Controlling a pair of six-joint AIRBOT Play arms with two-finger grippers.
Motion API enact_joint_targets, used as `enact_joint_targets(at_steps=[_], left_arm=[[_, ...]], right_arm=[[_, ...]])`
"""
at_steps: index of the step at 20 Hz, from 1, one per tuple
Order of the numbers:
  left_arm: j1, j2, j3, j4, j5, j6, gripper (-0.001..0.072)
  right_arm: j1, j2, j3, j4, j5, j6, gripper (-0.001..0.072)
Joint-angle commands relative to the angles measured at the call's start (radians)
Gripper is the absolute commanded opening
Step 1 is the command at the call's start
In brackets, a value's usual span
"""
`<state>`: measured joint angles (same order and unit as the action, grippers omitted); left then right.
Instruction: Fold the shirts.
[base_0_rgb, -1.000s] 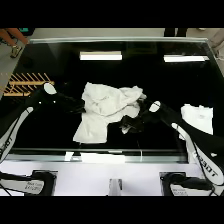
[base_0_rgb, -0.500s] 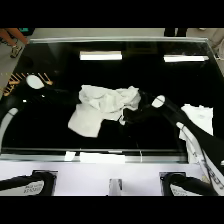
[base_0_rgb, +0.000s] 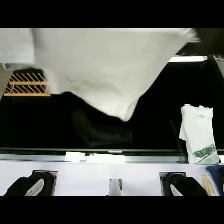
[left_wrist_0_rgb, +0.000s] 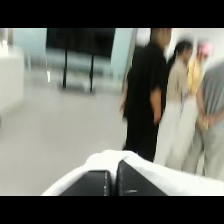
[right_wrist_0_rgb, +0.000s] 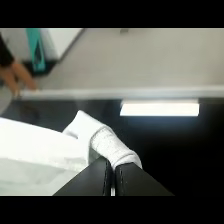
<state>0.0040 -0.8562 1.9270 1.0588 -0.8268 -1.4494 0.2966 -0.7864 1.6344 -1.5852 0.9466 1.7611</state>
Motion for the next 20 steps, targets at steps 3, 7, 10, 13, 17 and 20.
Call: enact_joint_targets(at_steps=[3,7,10,13,17,20], left_arm=[[0.012,0.093,0.067,-0.055,-0.033,-0.095,0.0039],[0.013,0.082,0.066,0.084,-0.124,-0.028,0.0039],[0.013,0.034,0.062,0.177,-0.245,-0.028,0.0039],[0.012,-0.052,-0.002,0.177,-0.311,-0.026,0.0039],[0.013,-0.192,-0.196,0.237,-0.309,0.006,0.0040],[0.014,-0.332,-0.354,0.244,-0.276,0.006,0.0040]], right_arm=[[0.000,0.141,0.068,-0.150,0.099,0.095,0.0033],[0.000,0.141,0.068,-0.235,0.152,0.095,0.0033],[0.000,0.072,0.068,-0.306,0.300,0.089,0.0033],[0.000,-0.093,0.048,-0.298,0.445,0.020,0.0035],[0.000,-0.343,-0.107,-0.296,0.339,0.005,0.0035],[0.000,-0.549,-0.161,-0.297,0.176,0.109,0.0035]])
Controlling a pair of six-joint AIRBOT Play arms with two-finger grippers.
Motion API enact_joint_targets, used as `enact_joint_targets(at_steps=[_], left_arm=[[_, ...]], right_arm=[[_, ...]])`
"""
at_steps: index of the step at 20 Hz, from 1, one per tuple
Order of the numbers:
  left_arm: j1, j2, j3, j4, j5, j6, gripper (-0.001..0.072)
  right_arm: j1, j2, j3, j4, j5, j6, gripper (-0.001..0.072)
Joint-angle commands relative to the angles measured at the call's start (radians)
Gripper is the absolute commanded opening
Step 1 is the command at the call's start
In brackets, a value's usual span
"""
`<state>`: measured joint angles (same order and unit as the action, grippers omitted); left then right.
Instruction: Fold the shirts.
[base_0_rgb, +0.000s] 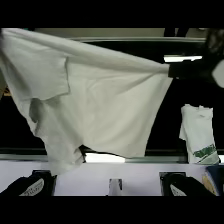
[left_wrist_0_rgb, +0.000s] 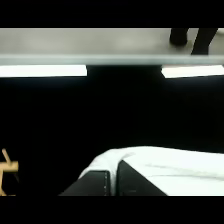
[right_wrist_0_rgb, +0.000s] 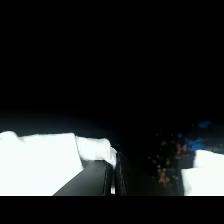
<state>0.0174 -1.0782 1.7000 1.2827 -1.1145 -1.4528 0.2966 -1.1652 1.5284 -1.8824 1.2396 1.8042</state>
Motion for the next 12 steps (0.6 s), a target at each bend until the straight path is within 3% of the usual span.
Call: enact_joint_targets(at_steps=[1,6,9,11,12], left_arm=[[0.001,-0.159,-0.164,0.019,0.033,0.008,0.0040],[0.001,-0.374,-0.185,-0.058,0.046,0.009,0.0041],[0.000,-0.453,-0.185,-0.165,0.081,0.009,0.0041],[-0.001,-0.493,-0.186,-0.212,0.079,0.008,0.0044],[-0.003,-0.509,-0.186,-0.230,0.065,0.004,0.0080]], right_arm=[[0.000,-0.228,-0.055,0.001,-0.149,0.101,0.0036],[0.000,-0.351,-0.055,0.003,-0.270,0.262,0.0034],[0.000,-0.355,-0.055,0.004,-0.371,0.295,0.0035],[0.000,-0.365,-0.055,0.050,-0.364,0.332,0.0035],[0.001,-0.376,-0.055,0.085,-0.350,0.332,0.0035]])
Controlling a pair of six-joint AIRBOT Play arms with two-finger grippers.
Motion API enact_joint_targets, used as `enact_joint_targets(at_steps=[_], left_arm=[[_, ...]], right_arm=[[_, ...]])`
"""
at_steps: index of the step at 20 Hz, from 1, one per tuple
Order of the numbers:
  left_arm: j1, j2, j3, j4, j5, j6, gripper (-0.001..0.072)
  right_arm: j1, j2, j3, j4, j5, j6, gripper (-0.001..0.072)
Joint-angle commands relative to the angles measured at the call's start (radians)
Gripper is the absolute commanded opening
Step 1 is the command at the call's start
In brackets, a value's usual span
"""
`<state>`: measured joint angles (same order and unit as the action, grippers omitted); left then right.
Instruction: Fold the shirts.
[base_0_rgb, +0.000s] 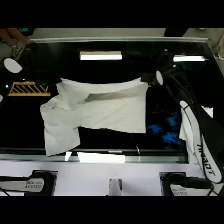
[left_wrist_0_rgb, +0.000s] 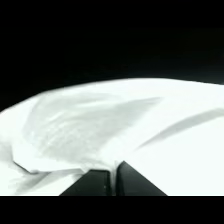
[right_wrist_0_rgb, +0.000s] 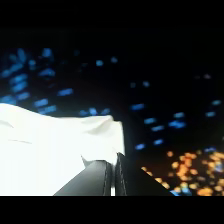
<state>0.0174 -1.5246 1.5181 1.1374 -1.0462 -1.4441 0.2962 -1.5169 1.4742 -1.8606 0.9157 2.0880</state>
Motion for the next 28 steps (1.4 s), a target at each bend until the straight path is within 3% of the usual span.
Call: enact_joint_targets(at_steps=[1,2,3,4,6,8,9,10,12,13,18,25,26,28], left_arm=[[-0.005,-0.074,-0.004,-0.088,-0.027,-0.034,0.0203],[-0.006,-0.078,-0.004,-0.088,-0.064,-0.057,0.0382],[-0.001,-0.076,0.000,-0.086,-0.117,-0.058,0.0412],[0.014,-0.069,0.009,-0.058,-0.199,-0.037,0.0413],[0.069,-0.034,0.014,0.095,-0.346,-0.023,0.0412],[0.161,0.018,-0.034,0.224,-0.442,-0.032,0.0442],[0.215,0.042,-0.095,0.223,-0.458,-0.038,0.0561],[0.270,0.068,-0.180,0.192,-0.453,-0.031,0.0611],[0.354,0.103,-0.341,0.140,-0.399,0.009,0.0583],[0.381,0.109,-0.398,0.126,-0.371,0.021,0.0520],[0.406,0.105,-0.479,0.094,-0.198,0.084,0.0506],[0.380,0.011,-0.480,0.093,-0.142,0.124,0.0530],[0.369,0.008,-0.480,0.093,-0.122,0.124,0.0520],[0.357,0.008,-0.480,0.093,-0.077,0.103,0.0387]], right_arm=[[0.001,-0.037,-0.001,0.101,-0.010,0.047,0.0053],[0.001,-0.043,-0.001,0.123,0.002,0.047,0.0245],[0.001,-0.040,0.000,0.129,0.019,0.032,0.0552],[-0.004,-0.032,0.006,0.106,0.056,0.020,0.0619],[-0.048,0.005,0.008,0.099,0.134,-0.074,0.0615],[-0.156,0.022,0.006,0.168,0.282,-0.266,0.0585],[-0.213,0.022,-0.011,0.231,0.364,-0.330,0.0574],[-0.264,0.023,-0.045,0.316,0.429,-0.396,0.0557],[-0.343,0.040,-0.158,0.513,0.494,-0.497,0.0555],[-0.362,0.058,-0.216,0.587,0.488,-0.527,0.0555],[-0.369,0.109,-0.365,0.704,0.455,-0.571,0.0555],[-0.369,0.109,-0.367,0.704,0.467,-0.573,0.0556],[-0.369,0.109,-0.370,0.708,0.469,-0.573,0.0556],[-0.366,0.109,-0.372,0.707,0.478,-0.572,0.0556]])
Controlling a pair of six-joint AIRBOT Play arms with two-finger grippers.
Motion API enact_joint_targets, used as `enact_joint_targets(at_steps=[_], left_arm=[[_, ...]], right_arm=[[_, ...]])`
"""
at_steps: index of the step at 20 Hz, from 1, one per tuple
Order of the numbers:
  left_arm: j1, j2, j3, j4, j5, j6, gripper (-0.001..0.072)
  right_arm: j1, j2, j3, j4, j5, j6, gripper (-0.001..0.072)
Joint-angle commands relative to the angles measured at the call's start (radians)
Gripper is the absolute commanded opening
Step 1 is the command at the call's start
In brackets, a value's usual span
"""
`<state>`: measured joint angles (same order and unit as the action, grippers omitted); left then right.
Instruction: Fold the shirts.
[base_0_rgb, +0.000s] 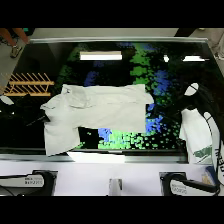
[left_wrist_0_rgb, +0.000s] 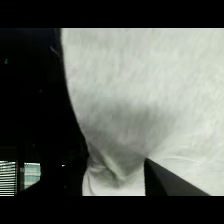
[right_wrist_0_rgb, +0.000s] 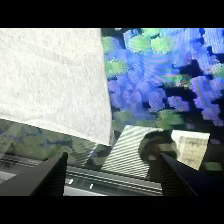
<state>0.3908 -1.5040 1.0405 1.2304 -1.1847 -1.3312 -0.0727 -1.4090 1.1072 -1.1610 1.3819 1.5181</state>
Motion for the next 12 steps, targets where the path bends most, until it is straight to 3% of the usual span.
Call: enact_joint_targets(at_steps=[1,2,3,6,9,12], left_arm=[[-0.017,-0.012,-0.002,0.000,0.080,-0.024,0.0243],[-0.017,-0.012,-0.002,0.000,0.092,-0.024,0.0088],[-0.017,-0.011,-0.002,0.000,0.097,-0.026,0.0041],[-0.018,-0.009,-0.002,0.000,0.090,-0.026,0.0041],[-0.018,0.009,-0.002,0.000,0.064,-0.024,0.0040],[-0.018,0.041,-0.002,-0.001,0.047,-0.023,0.0040]], right_arm=[[0.004,0.001,-0.008,0.007,0.012,-0.002,0.0557],[0.003,0.001,-0.022,0.008,0.010,-0.002,0.0558],[0.003,0.001,-0.046,0.008,0.003,-0.004,0.0560],[0.003,-0.002,-0.167,0.048,-0.065,-0.003,0.0607],[0.004,-0.023,-0.227,0.134,-0.181,-0.003,0.0606],[0.016,-0.067,-0.228,0.197,-0.205,-0.026,0.0603]])
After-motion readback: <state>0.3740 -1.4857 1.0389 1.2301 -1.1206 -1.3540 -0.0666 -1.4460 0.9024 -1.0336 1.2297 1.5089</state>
